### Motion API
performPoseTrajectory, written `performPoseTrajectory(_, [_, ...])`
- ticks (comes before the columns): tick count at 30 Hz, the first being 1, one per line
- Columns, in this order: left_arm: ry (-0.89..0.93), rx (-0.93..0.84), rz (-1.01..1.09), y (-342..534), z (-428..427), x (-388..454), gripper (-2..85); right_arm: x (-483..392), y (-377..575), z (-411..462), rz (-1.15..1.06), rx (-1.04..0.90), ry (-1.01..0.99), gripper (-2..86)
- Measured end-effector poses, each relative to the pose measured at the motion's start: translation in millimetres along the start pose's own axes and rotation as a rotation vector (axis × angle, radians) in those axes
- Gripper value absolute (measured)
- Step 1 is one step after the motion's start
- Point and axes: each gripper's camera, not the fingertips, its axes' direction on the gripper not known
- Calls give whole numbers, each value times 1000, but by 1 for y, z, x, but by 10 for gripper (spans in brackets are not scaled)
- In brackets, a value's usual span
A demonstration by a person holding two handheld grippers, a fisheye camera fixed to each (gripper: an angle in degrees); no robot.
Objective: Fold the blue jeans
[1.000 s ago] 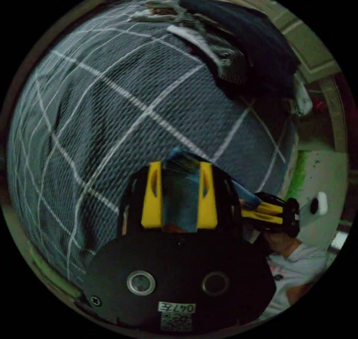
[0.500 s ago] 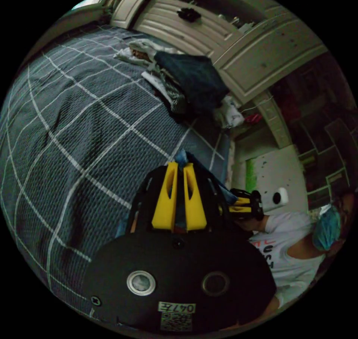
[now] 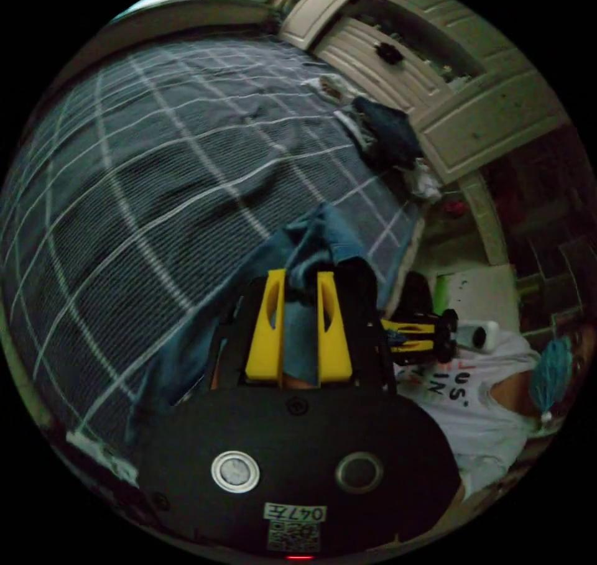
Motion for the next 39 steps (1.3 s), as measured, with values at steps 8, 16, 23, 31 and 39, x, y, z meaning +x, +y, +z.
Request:
performPoseTrajectory(8, [-313,143,-249,118,-68,-38,108,-58,-47,36,-112,-69,-287,85])
performPoseTrajectory(16, [-339,178,24,181,-11,55,105,44,-95,41,-97,-4,18,28])
performPoseTrajectory(23, [-425,110,-83,240,8,21,113,26,-106,83,-286,-158,-236,12])
performPoseTrajectory(31, [-258,126,-189,273,9,-43,107,-2,-135,168,-295,-294,-155,-5])
performPoseTrajectory(39, [-119,263,-209,345,-13,-80,133,-6,-150,148,-466,-157,-177,18])
